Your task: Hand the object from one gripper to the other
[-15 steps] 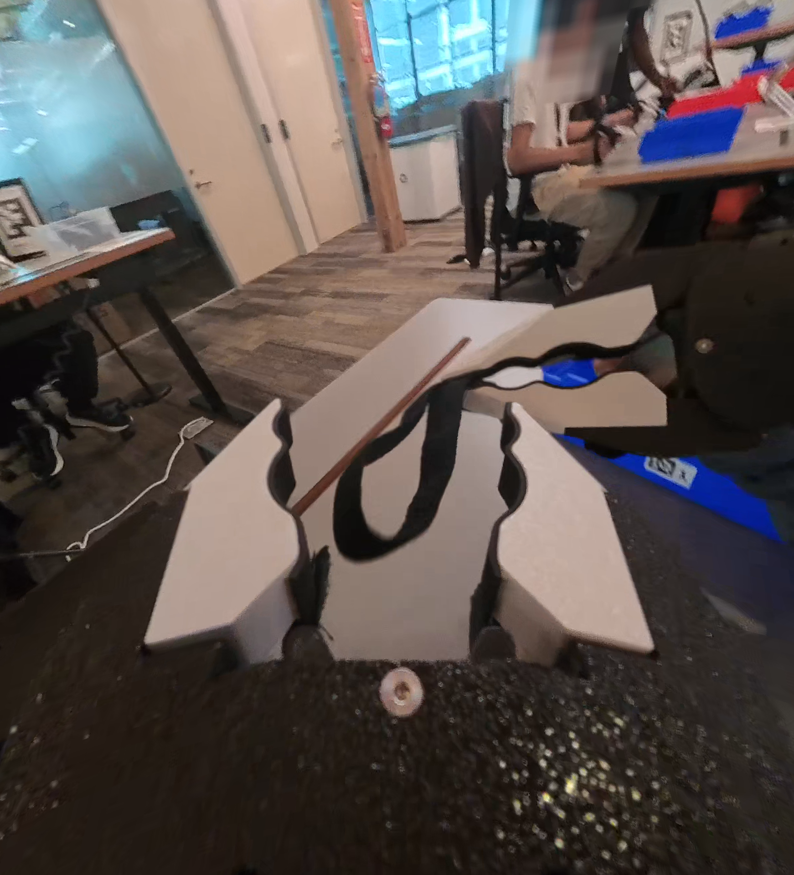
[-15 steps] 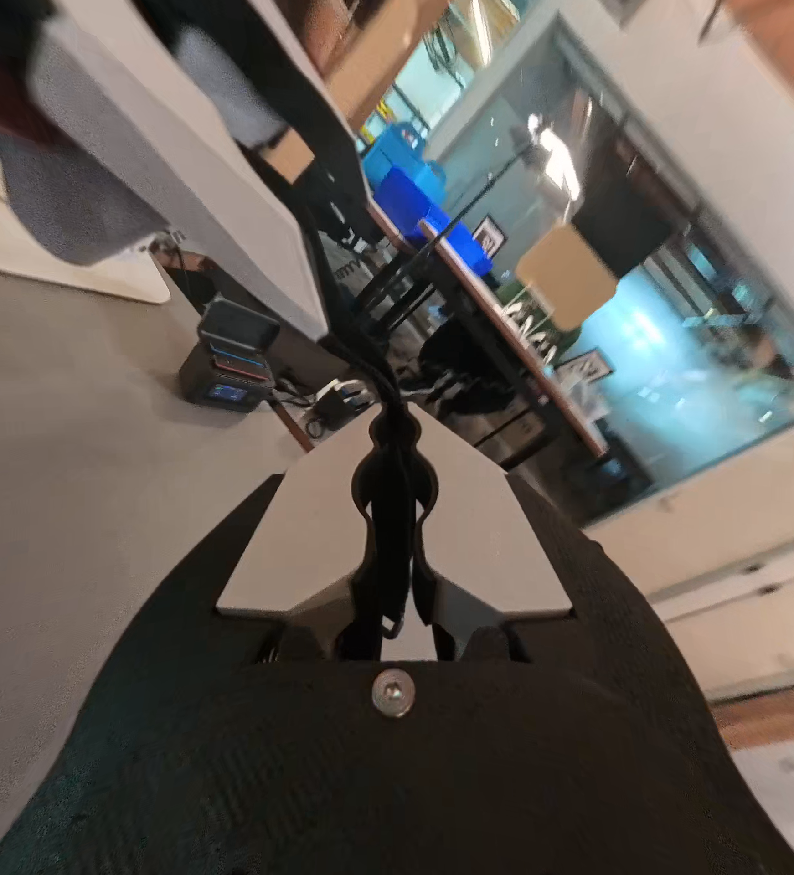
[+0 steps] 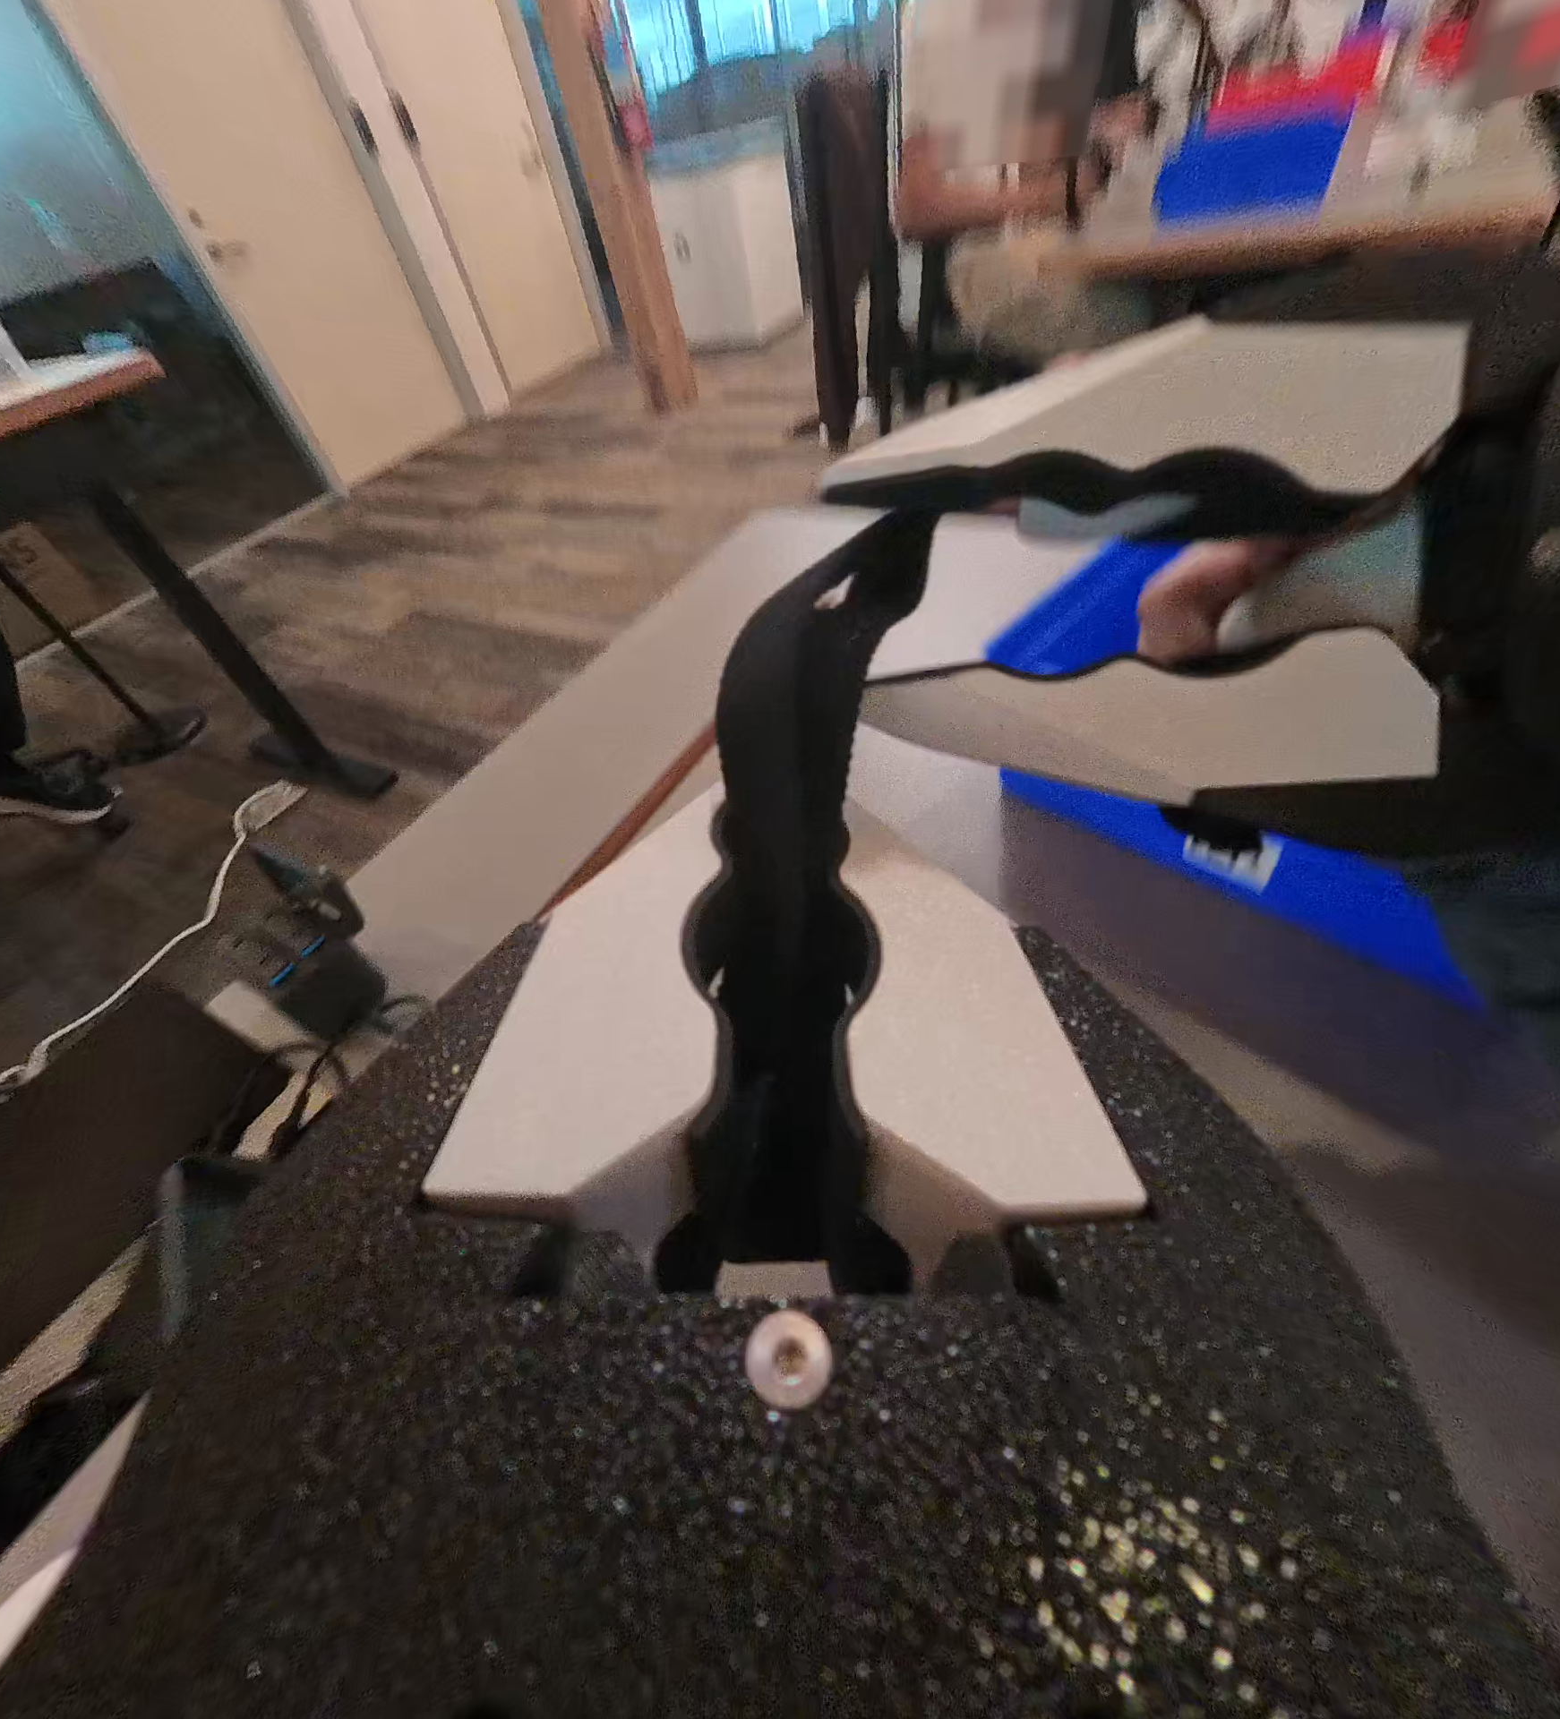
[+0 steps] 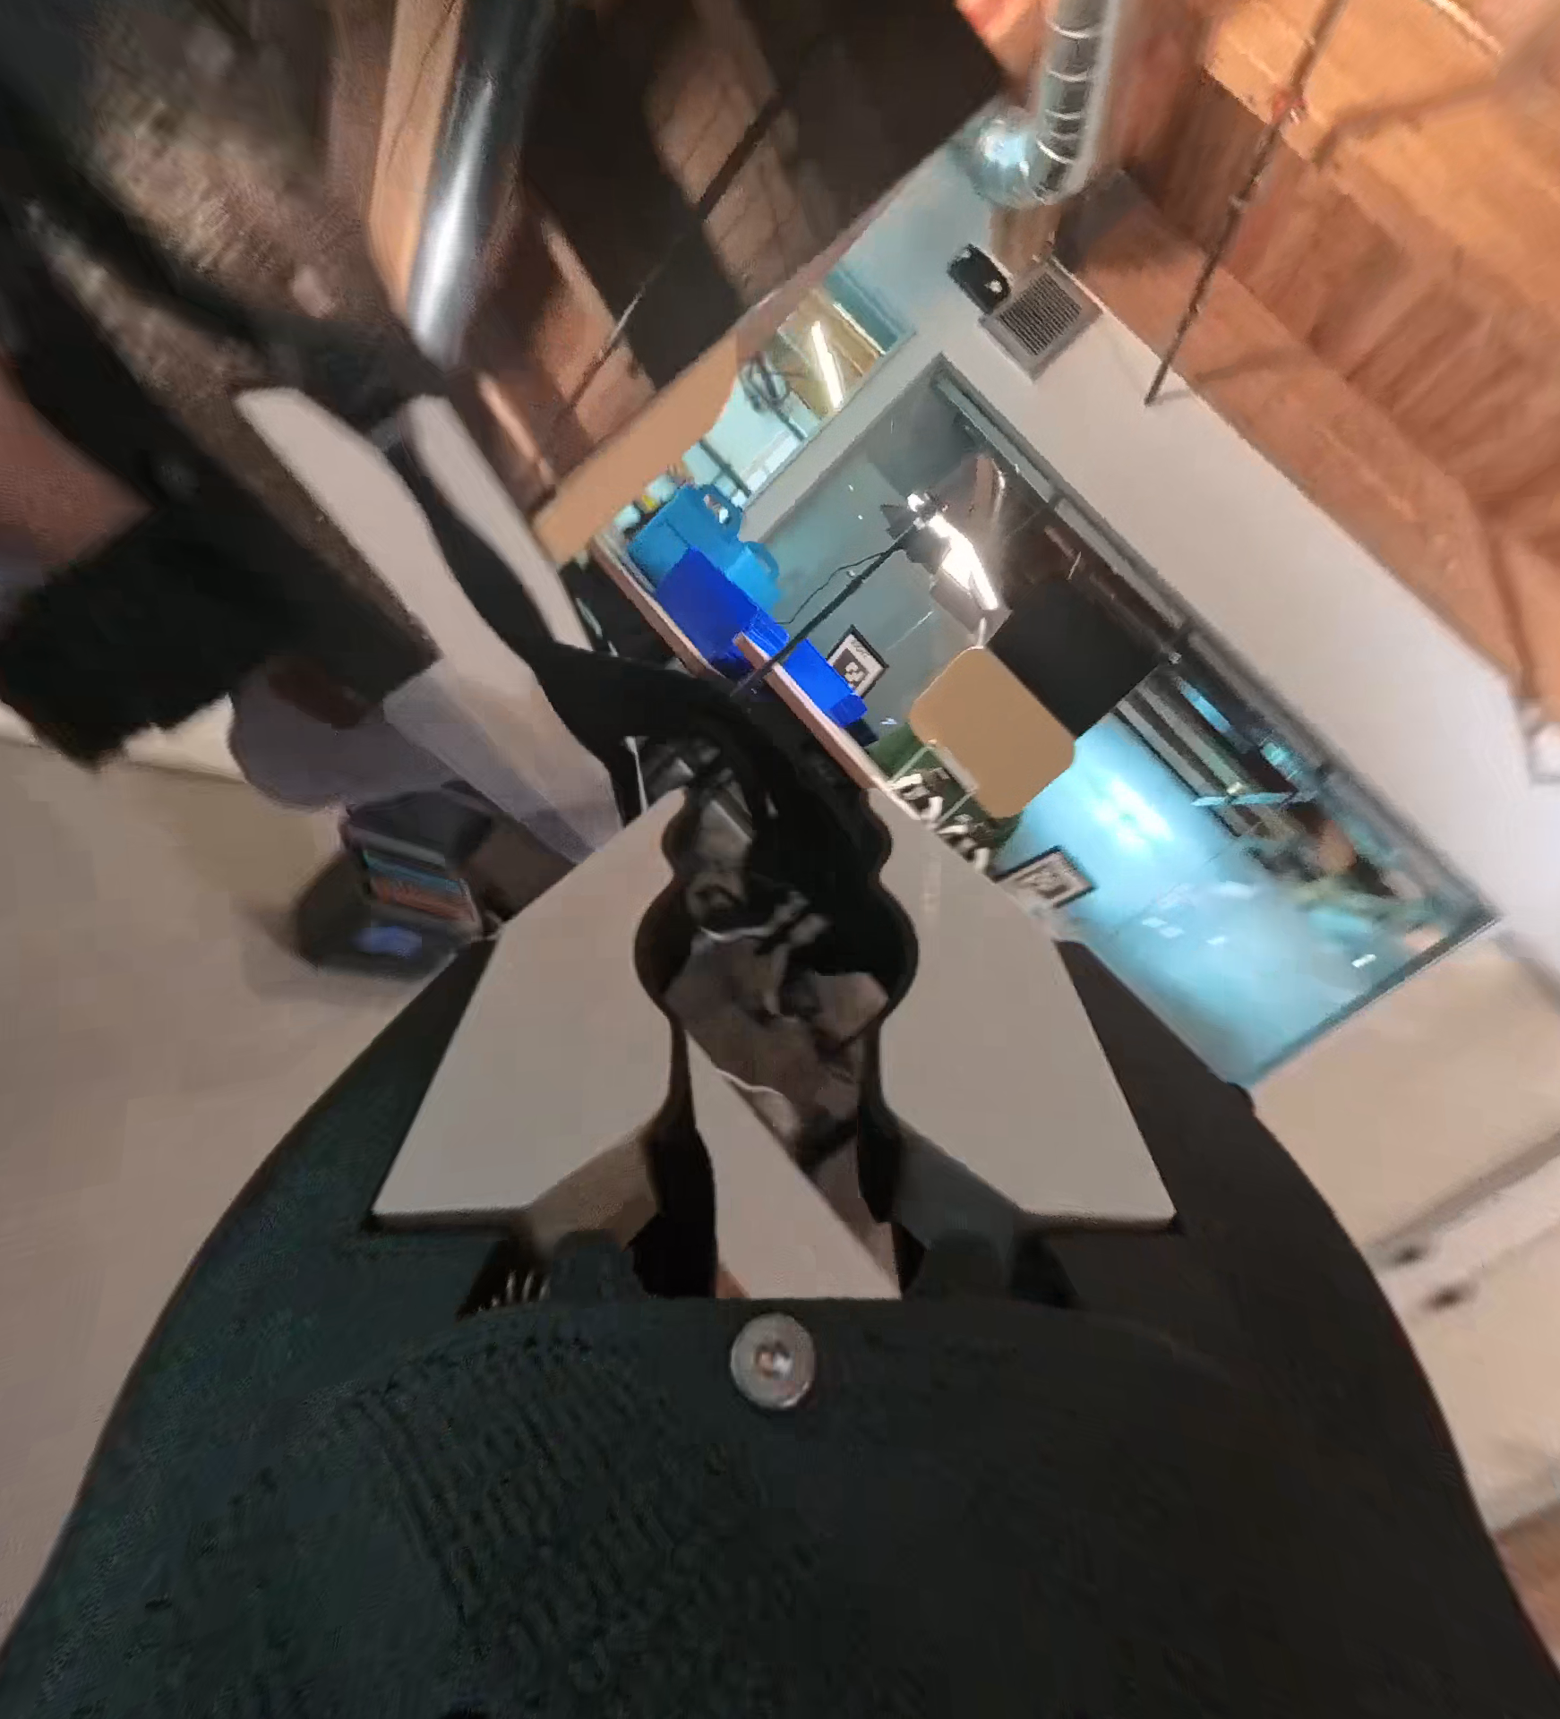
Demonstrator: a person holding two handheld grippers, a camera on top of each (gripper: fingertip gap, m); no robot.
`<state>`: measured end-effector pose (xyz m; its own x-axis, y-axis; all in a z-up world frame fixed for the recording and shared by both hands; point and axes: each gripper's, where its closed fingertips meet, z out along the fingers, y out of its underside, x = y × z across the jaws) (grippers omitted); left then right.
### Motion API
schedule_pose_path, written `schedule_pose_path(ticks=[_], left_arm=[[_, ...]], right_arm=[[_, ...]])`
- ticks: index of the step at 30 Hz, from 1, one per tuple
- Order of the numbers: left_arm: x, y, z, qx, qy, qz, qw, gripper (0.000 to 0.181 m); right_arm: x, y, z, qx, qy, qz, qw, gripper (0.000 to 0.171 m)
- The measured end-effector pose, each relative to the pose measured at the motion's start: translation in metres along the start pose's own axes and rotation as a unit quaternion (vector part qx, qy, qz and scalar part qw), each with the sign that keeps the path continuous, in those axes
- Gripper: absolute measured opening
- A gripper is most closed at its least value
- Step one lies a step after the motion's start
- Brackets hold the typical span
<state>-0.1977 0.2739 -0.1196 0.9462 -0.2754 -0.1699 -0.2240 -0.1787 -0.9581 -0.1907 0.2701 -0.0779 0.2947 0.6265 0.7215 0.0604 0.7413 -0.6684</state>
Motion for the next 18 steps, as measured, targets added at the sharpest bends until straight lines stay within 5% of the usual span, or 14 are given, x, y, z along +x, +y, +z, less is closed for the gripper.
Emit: schedule_pose_path(ticks=[7, 11, 16, 18], left_arm=[[-0.025, -0.040, -0.029, 0.199, 0.045, -0.158, 0.966, 0.009], [-0.003, -0.059, -0.052, 0.279, 0.215, -0.212, 0.911, 0.002], [0.002, -0.072, -0.073, 0.335, 0.327, -0.289, 0.835, 0.000], [0.011, -0.066, -0.064, 0.296, 0.341, -0.285, 0.846, 0.000]], right_arm=[[0.032, -0.017, -0.006, 0.064, -0.009, 0.335, 0.940, 0.051], [0.036, -0.029, -0.013, 0.125, -0.086, 0.480, 0.864, 0.056], [0.007, -0.039, -0.017, 0.132, -0.237, 0.545, 0.794, 0.061], [0.000, -0.043, -0.017, 0.133, -0.254, 0.534, 0.796, 0.061]])
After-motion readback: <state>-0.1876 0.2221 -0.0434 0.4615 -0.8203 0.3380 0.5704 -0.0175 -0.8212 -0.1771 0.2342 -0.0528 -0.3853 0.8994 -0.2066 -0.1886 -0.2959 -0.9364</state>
